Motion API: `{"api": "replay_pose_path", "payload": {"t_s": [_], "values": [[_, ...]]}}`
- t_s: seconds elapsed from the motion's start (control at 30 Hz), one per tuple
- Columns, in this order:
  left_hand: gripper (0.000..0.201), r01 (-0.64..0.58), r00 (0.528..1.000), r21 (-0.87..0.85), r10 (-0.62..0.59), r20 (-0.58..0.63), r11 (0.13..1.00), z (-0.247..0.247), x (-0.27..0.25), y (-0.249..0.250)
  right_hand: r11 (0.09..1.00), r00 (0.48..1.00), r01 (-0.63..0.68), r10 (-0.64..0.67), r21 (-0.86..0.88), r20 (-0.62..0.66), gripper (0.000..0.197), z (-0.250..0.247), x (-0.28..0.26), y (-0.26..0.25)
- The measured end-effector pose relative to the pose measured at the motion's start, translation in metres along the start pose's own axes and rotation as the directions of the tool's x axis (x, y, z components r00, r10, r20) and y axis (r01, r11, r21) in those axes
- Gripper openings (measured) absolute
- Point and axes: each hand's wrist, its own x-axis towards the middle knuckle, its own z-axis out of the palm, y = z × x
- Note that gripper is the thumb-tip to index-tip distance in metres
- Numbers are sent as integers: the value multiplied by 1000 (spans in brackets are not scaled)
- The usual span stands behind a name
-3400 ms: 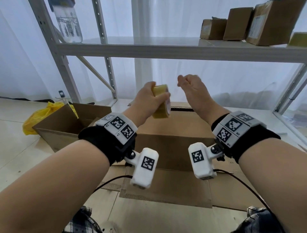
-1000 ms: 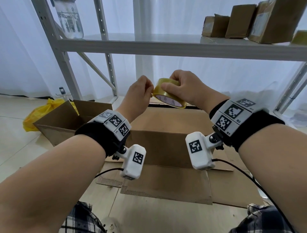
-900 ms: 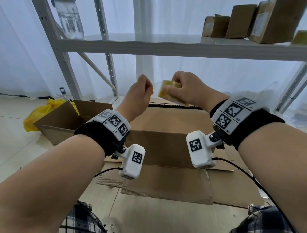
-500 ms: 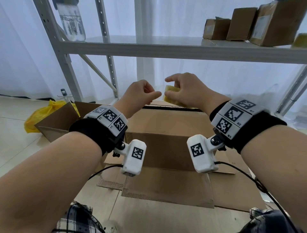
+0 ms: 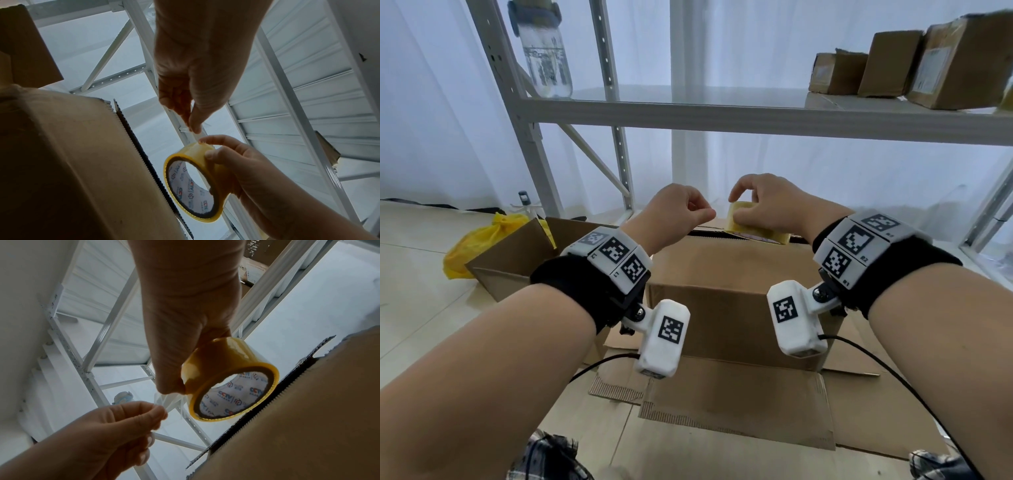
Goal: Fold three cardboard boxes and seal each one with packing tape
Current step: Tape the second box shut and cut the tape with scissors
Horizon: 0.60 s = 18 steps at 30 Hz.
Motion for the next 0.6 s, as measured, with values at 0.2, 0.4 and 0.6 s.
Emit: {"api": "replay_pose_path", "payload": {"t_s": [0.2,0.4,0.6], "values": [[4,-46,999,0,46,-24,999,0,1,-9,999,1000,2,-2,-33,-18,19,4,12,-4],[9,-30,998,-2,30,-56,1000,-8,13,-18,986,997,-32,20,-162,-77,12,4,24,0],[31,38,998,-24,-39,-50,999,-11,30,-43,949,977,36,-99,-312,-190,20,18,32,-4]]}}
